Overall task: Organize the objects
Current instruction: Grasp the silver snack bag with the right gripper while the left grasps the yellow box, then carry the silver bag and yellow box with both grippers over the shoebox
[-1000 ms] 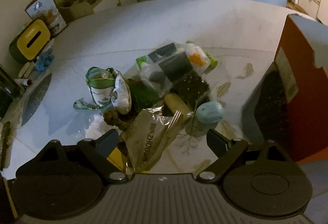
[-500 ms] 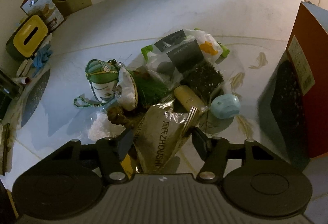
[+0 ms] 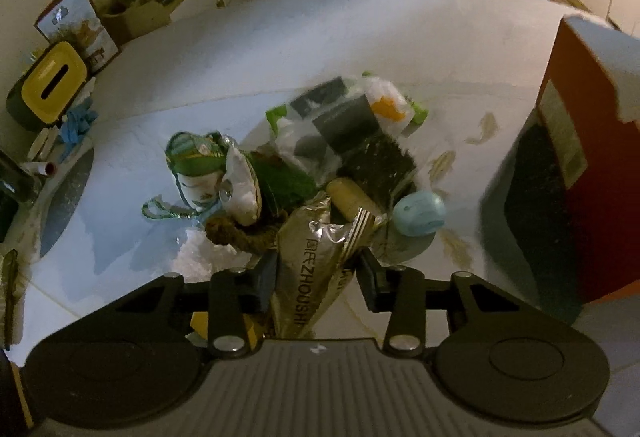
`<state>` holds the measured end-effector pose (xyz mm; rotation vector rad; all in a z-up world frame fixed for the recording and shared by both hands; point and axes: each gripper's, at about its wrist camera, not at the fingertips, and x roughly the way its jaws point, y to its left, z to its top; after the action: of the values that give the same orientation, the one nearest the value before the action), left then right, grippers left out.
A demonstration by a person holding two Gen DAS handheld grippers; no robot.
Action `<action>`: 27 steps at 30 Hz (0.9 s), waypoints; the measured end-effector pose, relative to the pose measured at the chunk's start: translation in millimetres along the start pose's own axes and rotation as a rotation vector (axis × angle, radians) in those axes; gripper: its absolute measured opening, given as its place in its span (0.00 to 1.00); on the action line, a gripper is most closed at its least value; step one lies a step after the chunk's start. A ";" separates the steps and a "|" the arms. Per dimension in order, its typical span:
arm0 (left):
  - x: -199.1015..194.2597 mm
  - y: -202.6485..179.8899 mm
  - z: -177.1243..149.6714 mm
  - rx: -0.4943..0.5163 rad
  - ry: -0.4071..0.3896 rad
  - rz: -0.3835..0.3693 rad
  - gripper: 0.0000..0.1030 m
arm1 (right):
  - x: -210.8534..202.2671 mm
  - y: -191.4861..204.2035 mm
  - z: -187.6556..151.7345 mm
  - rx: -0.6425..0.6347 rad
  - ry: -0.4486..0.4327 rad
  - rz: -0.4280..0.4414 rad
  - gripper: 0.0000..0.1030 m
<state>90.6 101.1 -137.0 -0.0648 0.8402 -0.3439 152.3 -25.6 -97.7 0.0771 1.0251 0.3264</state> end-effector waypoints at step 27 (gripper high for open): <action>-18.1 -90.2 109.3 0.146 -0.109 -0.162 0.70 | -143.6 -137.9 23.4 0.244 -0.316 -0.185 0.39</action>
<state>135.6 13.4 -33.7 -0.0153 0.7014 -0.5489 135.7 -197.8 3.5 0.2449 0.7470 0.0161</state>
